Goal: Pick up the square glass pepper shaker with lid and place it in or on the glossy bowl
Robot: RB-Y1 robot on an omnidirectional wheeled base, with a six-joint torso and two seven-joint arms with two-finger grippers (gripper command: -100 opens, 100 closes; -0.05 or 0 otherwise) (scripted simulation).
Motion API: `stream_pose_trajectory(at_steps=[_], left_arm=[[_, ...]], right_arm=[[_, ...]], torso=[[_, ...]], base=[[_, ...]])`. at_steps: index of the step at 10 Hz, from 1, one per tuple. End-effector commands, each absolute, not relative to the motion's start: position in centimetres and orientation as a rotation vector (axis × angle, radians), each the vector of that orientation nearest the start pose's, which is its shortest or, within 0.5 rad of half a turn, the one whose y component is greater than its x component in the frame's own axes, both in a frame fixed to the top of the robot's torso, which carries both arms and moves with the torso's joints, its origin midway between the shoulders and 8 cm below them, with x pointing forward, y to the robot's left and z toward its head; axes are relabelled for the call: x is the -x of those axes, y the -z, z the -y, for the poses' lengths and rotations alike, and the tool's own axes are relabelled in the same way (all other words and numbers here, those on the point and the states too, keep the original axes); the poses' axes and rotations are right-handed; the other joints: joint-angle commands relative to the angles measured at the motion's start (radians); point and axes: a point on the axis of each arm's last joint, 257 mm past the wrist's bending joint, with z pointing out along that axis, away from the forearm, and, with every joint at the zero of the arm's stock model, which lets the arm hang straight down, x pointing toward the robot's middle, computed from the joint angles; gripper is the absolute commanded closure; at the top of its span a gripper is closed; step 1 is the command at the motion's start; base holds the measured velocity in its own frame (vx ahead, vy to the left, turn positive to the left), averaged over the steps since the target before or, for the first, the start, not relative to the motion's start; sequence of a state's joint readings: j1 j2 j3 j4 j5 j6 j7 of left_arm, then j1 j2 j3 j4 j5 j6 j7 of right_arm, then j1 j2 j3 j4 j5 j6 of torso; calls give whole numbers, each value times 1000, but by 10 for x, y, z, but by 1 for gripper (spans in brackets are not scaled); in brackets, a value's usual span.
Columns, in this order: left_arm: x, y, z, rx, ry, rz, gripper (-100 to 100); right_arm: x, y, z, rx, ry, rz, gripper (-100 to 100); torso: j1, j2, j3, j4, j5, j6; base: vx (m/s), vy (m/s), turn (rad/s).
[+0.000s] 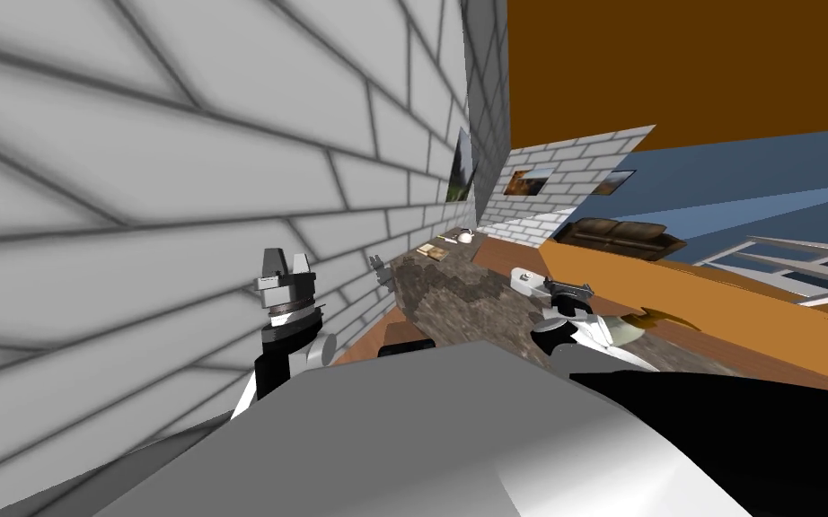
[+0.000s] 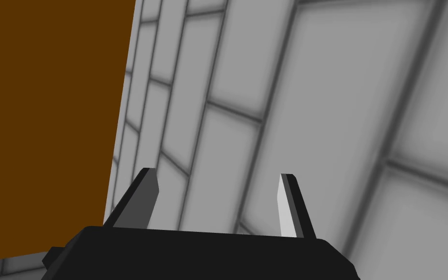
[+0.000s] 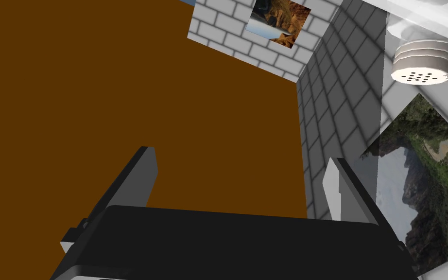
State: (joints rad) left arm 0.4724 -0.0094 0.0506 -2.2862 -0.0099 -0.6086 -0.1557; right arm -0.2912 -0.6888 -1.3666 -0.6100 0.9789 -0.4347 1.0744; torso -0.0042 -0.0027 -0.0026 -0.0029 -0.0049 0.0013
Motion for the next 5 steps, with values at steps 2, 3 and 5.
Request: stream_pose_trajectory(at_steps=[2,3,5], left_arm=[[-321,-56,-287,487,1136,-543,0],[-321,-56,-287,487,1136,-543,0],[-321,-56,-287,487,1136,-543,0]], right_arm=[[-335,163,843,-469,998,-1506,-100],[-338,163,842,-463,993,-1506,-100],[-338,163,842,-463,993,-1506,-100]], torso=[[0,1,0,0,0,1],[0,1,0,0,0,1],[-1,1,0,0,0,0]], base=[[-12,4,-204],[-10,-9,-1],[-7,-7,20]])
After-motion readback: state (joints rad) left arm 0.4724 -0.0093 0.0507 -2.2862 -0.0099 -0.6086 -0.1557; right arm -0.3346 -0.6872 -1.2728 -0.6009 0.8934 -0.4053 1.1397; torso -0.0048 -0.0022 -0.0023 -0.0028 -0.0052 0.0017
